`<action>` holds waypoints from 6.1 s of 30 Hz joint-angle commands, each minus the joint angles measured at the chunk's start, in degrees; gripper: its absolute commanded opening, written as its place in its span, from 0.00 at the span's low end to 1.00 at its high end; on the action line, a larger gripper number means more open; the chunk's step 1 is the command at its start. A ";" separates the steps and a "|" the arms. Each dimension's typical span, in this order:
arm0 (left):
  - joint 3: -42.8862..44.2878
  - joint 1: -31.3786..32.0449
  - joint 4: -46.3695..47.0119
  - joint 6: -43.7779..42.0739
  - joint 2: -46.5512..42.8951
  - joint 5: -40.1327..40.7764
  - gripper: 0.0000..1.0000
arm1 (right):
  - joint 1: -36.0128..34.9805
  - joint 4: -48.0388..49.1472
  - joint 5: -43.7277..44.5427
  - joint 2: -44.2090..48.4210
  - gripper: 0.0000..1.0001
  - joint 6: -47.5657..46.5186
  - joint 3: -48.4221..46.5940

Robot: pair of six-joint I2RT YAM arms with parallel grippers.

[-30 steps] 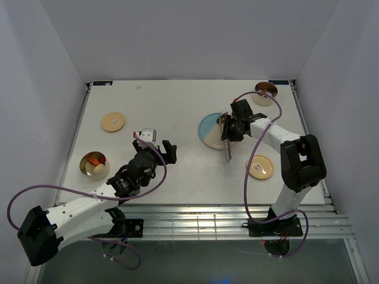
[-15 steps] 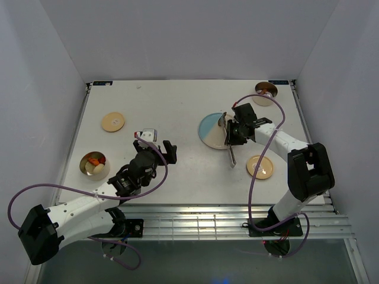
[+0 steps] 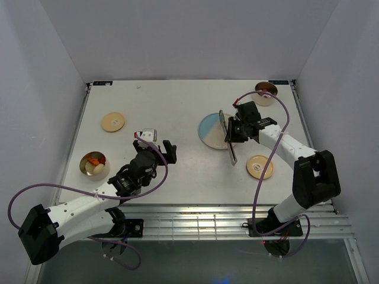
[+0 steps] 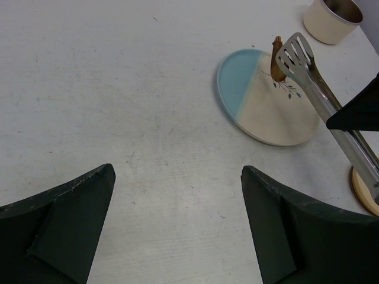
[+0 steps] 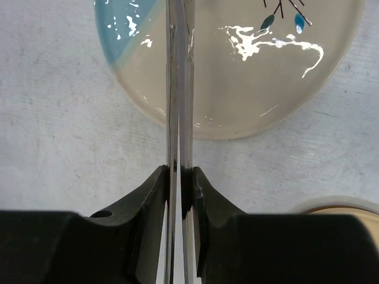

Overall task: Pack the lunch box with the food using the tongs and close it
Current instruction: Pick up the fake food from the plate, then place the fake food in the packing box, then place the clamp at the center of the board.

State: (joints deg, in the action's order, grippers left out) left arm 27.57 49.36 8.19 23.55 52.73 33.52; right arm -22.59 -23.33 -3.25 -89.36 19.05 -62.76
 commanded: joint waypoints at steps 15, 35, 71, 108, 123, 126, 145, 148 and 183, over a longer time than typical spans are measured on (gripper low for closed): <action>-0.24 0.29 0.34 0.00 -0.96 0.32 0.98 | 8.42 -1.80 -2.29 5.78 0.08 -1.03 -7.44; 0.02 0.29 0.43 0.80 -1.23 -3.37 0.98 | 29.18 0.92 -9.32 -17.24 0.08 -0.86 -33.48; 1.08 0.29 -0.01 -0.52 1.67 -1.09 0.98 | 32.96 6.02 -18.73 -25.16 0.30 1.61 -28.91; -2.16 0.29 0.95 0.62 -5.60 0.32 0.98 | 1.34 10.68 2.87 1.21 0.39 4.59 -7.30; -6.83 0.38 4.12 1.85 -14.05 2.08 0.98 | -27.24 14.72 20.72 -14.15 0.39 13.72 -11.94; -7.88 0.38 4.21 2.46 -16.42 3.13 0.98 | -29.79 15.42 22.83 -17.85 0.39 16.27 -14.66; -10.08 0.38 5.09 2.55 -20.82 5.59 0.98 | -35.51 15.51 29.79 -28.94 0.49 25.51 -21.09; -10.17 0.38 5.09 2.55 -20.74 5.59 0.98 | -35.95 15.60 30.40 -28.94 0.52 26.13 -20.91; -10.26 0.38 5.17 2.20 -21.62 5.42 0.98 | -37.00 11.39 32.51 -22.52 0.74 27.36 -15.02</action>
State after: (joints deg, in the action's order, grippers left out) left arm 17.58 49.52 12.49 25.93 31.03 38.61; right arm -59.09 -12.16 27.90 -110.89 44.88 -77.89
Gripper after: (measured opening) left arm 0.978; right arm 0.742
